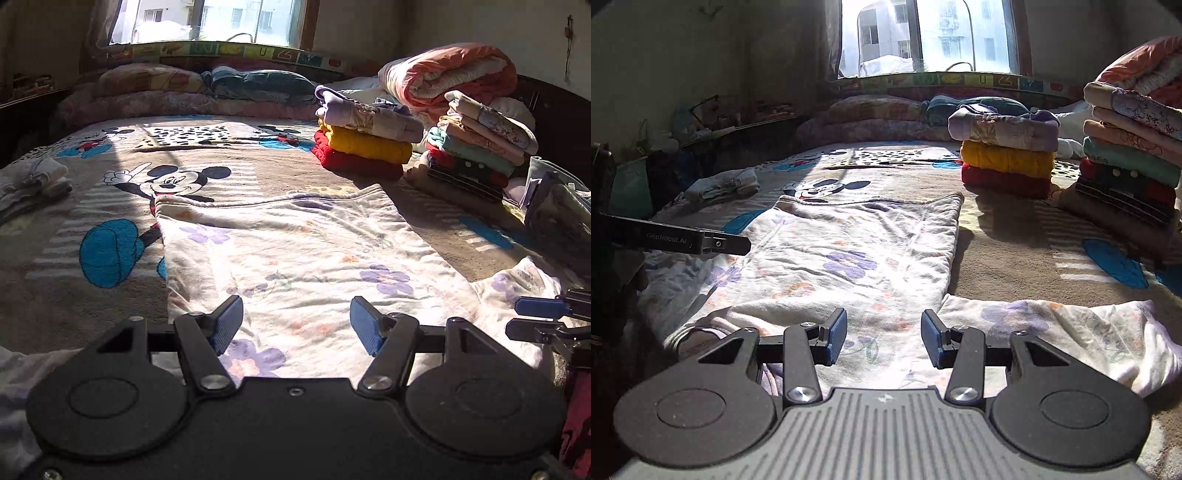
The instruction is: Fold clothes
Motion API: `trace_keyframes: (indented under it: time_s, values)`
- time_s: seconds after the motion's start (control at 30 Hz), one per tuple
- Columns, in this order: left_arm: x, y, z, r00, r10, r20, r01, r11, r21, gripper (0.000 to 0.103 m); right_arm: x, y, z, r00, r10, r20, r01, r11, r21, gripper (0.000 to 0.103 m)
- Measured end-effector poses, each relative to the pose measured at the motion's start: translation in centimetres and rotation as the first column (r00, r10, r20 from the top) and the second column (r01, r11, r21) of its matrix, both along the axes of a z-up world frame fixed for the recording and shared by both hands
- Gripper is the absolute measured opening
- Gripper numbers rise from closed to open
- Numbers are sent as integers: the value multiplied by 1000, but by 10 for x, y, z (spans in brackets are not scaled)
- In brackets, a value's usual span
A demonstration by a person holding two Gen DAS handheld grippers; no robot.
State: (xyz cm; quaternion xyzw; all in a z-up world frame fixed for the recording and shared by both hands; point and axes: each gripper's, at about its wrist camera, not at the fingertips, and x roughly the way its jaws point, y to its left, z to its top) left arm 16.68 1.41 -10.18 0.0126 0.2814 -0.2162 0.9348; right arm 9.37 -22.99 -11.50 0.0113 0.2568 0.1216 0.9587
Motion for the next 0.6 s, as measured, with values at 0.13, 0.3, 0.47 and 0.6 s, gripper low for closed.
trace_keyframes:
  time_s: [0.13,0.3,0.47,0.6]
  values:
    - [-35,-25,-3,999,-37,25,36,999,33,55,-24,11,-16,1000,-16,-12,14,985,-172,40]
    - [-59,-29,-1,998,-45,33,45,999,-9,55,-51,-51,5,978,-198,70,201,979,-29,48]
    - [-89,-57,-3,977,-166,131,156,985,78,55,-60,-147,-21,838,-533,-117,540,778,320,65]
    - [-107,-97,-17,934,-315,170,279,938,205,56,-55,-198,-50,774,-579,-256,613,585,532,65]
